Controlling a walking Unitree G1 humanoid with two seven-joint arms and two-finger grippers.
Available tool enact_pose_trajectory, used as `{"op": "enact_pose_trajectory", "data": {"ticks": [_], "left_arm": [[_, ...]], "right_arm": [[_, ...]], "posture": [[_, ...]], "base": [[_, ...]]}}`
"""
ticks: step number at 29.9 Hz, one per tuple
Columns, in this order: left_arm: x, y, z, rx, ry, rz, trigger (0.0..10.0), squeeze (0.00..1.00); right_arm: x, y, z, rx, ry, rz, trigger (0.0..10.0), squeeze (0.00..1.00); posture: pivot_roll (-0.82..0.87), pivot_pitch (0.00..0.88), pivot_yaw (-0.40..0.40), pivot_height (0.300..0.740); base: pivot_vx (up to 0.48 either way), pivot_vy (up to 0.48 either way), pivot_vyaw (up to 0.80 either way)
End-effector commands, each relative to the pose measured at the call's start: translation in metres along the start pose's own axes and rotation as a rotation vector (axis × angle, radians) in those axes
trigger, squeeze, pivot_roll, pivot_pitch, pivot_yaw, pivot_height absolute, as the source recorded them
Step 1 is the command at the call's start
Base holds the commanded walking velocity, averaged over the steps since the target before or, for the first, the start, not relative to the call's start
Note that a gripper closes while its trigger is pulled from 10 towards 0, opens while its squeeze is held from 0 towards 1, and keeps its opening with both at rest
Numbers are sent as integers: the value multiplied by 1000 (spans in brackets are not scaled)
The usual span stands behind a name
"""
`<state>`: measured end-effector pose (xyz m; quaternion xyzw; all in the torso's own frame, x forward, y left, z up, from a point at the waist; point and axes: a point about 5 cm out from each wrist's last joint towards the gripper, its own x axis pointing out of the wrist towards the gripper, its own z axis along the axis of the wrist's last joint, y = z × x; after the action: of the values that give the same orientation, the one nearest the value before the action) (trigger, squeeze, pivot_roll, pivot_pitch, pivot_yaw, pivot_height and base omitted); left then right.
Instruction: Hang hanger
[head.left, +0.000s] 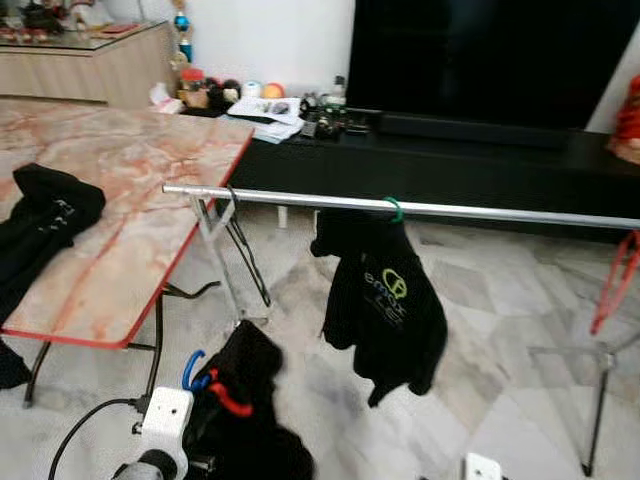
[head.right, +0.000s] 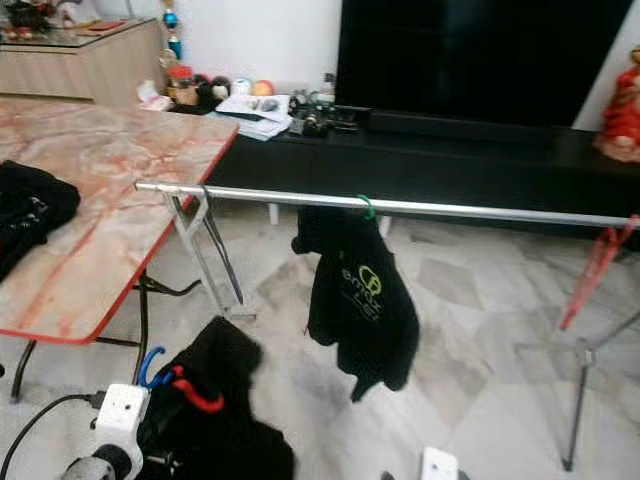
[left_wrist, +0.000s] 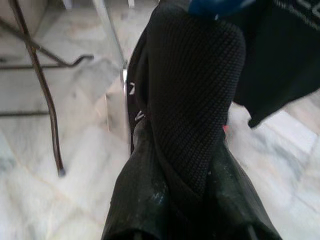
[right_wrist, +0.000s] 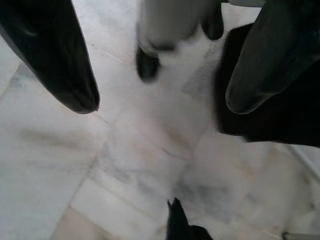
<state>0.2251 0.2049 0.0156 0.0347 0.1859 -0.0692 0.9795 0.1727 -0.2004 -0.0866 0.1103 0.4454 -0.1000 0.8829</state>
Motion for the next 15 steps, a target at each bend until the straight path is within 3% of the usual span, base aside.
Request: {"op": "enact_pose_trajectory", "data": {"ticks": [1,4,12,15], "left_arm": [[1,-4,5,19,-21,-14,10000,0],[1,-3,5,38,-22,-6,10000,0],[2,-5,4,43,-18,-8,10000,0],[2,-5,4,46,-19,-9,10000,0]], "right_arm": [[0,-4,1,10,5,-16,10000,0],[0,-5,2,1,4,-14,10000,0],[-1,-11,4,-33,3,-16,10000,0],[-1,-13,5,-38,1,-17,10000,0]], "posture": [[106,0,-26,740],[104,0,-26,740],[102,0,-29,740],[102,0,-29,740]], "base": [[0,0,0],[0,-94,0],[0,-462,0],[0,-480,373]]}}
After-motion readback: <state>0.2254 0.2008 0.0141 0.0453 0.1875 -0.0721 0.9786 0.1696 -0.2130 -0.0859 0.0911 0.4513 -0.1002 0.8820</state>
